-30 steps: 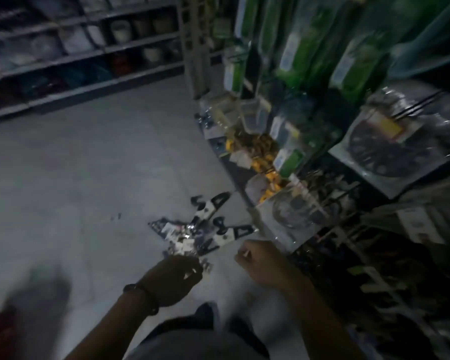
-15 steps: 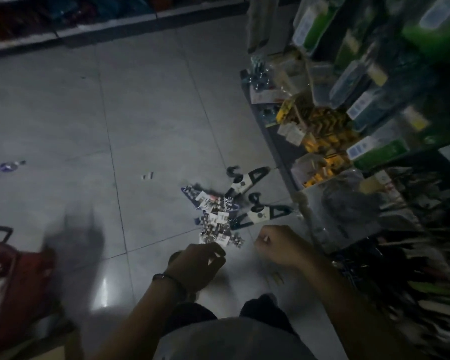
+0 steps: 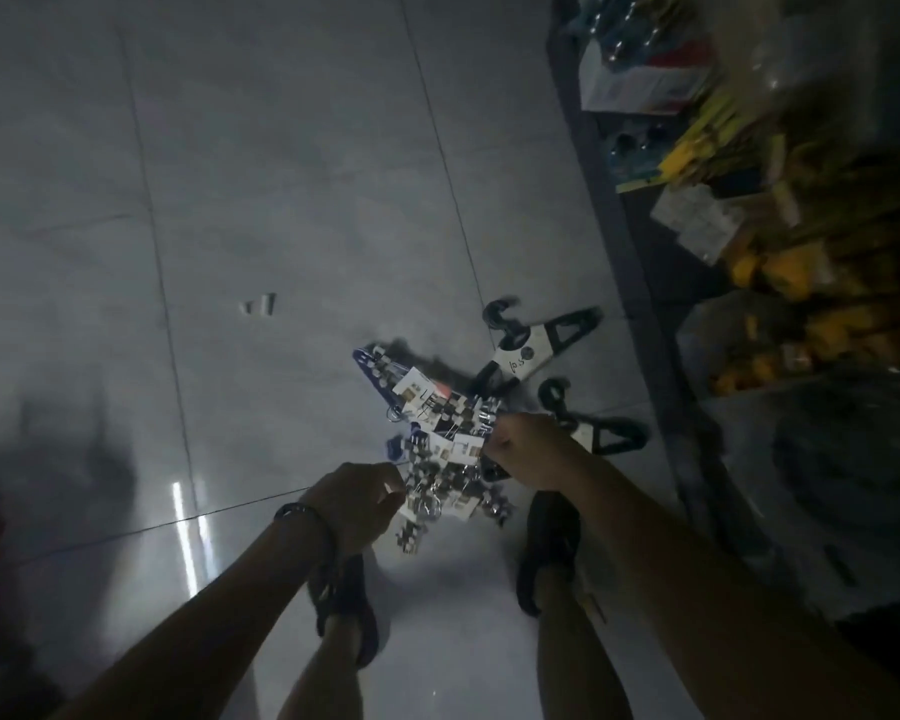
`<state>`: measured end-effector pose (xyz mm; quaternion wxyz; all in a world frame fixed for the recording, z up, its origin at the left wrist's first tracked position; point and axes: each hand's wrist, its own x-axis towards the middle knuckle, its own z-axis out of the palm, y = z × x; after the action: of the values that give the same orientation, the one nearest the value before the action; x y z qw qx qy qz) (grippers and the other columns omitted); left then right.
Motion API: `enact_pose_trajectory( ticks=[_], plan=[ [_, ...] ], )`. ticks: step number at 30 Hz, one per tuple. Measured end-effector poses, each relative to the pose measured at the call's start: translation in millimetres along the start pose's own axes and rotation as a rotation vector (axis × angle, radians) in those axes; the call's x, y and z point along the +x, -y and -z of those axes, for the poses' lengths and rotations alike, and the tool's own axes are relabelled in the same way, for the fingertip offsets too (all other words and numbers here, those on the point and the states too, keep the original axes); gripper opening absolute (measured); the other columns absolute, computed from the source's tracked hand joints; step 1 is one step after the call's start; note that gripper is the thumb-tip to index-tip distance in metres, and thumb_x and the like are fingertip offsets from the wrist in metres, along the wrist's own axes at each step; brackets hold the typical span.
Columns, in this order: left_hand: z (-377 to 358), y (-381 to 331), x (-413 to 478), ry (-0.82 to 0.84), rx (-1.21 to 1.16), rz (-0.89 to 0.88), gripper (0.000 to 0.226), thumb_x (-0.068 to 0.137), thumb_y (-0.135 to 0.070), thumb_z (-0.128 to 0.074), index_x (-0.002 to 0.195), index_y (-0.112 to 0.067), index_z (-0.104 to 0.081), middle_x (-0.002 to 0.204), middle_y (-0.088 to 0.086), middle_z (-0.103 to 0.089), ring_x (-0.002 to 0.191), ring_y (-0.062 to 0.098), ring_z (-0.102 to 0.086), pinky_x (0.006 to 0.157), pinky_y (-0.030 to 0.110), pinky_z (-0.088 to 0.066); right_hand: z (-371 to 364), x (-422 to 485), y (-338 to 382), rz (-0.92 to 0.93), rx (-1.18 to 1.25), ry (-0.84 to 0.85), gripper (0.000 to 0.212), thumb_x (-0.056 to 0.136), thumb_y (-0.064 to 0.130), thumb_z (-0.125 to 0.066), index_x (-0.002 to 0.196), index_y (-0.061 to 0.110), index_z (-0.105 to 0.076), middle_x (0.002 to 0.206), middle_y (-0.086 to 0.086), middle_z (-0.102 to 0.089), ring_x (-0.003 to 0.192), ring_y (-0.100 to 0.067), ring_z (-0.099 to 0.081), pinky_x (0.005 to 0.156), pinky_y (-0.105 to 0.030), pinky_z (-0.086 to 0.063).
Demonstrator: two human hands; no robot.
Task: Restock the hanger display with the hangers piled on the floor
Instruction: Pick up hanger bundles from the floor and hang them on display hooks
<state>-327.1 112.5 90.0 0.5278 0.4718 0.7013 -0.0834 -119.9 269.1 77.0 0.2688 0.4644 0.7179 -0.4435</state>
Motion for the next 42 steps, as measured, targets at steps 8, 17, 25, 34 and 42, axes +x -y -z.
enact_pose_trajectory(
  ticks=[8, 17, 25, 34, 42],
  plan=[
    [-96, 27, 236, -0.059, -0.044, 0.074, 0.046, 0.101, -0.035, -0.059, 0.145, -0.026, -0.049, 0.147, 0.005, -0.05, 0.132, 0.024, -0.051, 0.107, 0.041, -0.05, -69, 261, -114, -0.001, -0.403, -0.015, 0.071, 0.094, 0.044, -0.066, 0.149, 0.011, -0.035, 0.146, -0.023, -0.047, 0.124, -0.038, -0.054, 0.099, -0.054, -0.052],
    [-126, 77, 395, -0.22, 0.622, 0.055, 0.106, 0.092, -0.028, -0.071, 0.165, -0.024, 0.006, 0.171, 0.011, 0.02, 0.158, 0.04, 0.01, 0.128, 0.06, -0.01, -174, 299, -141, -0.004, -0.489, -0.312, 0.057, 0.079, 0.032, -0.082, 0.125, 0.014, -0.053, 0.119, -0.013, -0.064, 0.111, -0.034, -0.057, 0.09, -0.049, -0.056],
    [-181, 107, 381, -0.368, 0.496, 0.166, 0.087, 0.09, -0.04, -0.07, 0.155, -0.023, -0.016, 0.154, 0.013, -0.036, 0.131, 0.037, -0.044, 0.104, 0.047, -0.045, -148, 292, -140, 0.132, -0.112, -0.242, 0.026, 0.086, 0.03, -0.083, 0.109, 0.027, -0.071, 0.099, 0.008, -0.076, 0.09, -0.012, -0.07, 0.07, -0.025, -0.051],
    [-200, 121, 340, -0.06, 0.353, 0.262, 0.07, 0.096, -0.025, -0.051, 0.158, -0.031, -0.018, 0.138, 0.01, -0.06, 0.119, 0.036, -0.059, 0.101, 0.05, -0.046, -170, 276, -125, 0.287, -0.033, 0.24, 0.023, 0.081, 0.032, -0.088, 0.1, 0.028, -0.075, 0.096, 0.011, -0.076, 0.082, 0.003, -0.068, 0.076, -0.027, -0.059],
    [-208, 130, 342, -0.564, 0.215, 0.192, 0.057, 0.095, -0.04, -0.062, 0.145, -0.023, -0.039, 0.14, 0.013, -0.044, 0.123, 0.031, -0.047, 0.099, 0.044, -0.051, -234, 315, -114, 0.304, -0.37, -0.096, 0.032, 0.103, 0.047, -0.056, 0.123, 0.022, -0.059, 0.108, -0.001, -0.07, 0.103, -0.021, -0.067, 0.092, -0.04, -0.05]
  ],
)
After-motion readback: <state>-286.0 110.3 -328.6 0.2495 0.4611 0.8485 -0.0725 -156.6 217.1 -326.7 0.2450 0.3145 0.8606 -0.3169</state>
